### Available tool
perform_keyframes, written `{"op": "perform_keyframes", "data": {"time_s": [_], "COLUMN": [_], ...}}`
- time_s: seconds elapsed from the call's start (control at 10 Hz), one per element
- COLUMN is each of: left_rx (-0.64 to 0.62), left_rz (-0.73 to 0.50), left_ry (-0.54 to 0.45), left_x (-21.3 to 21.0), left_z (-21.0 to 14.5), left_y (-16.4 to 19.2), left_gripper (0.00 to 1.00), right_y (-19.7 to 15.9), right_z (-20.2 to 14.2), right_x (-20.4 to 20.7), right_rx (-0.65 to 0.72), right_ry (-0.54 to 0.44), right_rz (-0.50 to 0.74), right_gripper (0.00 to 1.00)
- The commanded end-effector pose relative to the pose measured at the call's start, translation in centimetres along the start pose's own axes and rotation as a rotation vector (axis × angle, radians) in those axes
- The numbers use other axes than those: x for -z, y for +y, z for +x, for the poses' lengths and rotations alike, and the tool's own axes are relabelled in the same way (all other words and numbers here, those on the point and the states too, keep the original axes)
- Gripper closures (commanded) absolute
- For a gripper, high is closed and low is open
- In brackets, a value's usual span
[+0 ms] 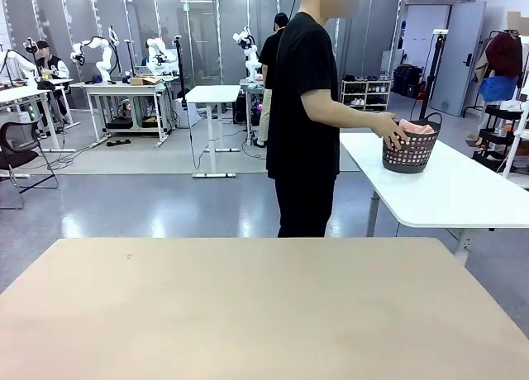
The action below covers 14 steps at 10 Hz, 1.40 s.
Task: Fold the towel.
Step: Grab the top end of the 100 cm Hotel Towel extended by the human.
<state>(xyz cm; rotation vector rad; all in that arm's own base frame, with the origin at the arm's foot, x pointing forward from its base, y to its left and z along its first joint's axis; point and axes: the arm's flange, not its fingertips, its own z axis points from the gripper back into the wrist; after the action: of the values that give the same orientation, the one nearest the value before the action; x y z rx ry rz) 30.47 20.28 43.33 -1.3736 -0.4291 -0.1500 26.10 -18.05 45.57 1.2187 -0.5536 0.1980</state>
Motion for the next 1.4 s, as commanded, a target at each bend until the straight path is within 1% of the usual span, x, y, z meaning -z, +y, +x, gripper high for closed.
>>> {"op": "perform_keyframes", "data": {"time_s": [0.0, 1.3], "left_rx": [0.019, 0.019], "left_rz": [-0.009, -0.009], "left_ry": [0.002, 0.002], "left_x": [-0.1, -0.1], "left_z": [-0.08, -0.08], "left_y": [0.1, 0.1], "left_gripper": [0.0, 0.0], "right_y": [0.08, 0.08], "right_z": [0.14, 0.14], "right_x": [-0.13, -0.13], "right_rx": [-0.017, -0.017], "right_ry": [-0.013, -0.013], "right_rz": [0.014, 0.014], "right_gripper": [0.0, 0.0]}}
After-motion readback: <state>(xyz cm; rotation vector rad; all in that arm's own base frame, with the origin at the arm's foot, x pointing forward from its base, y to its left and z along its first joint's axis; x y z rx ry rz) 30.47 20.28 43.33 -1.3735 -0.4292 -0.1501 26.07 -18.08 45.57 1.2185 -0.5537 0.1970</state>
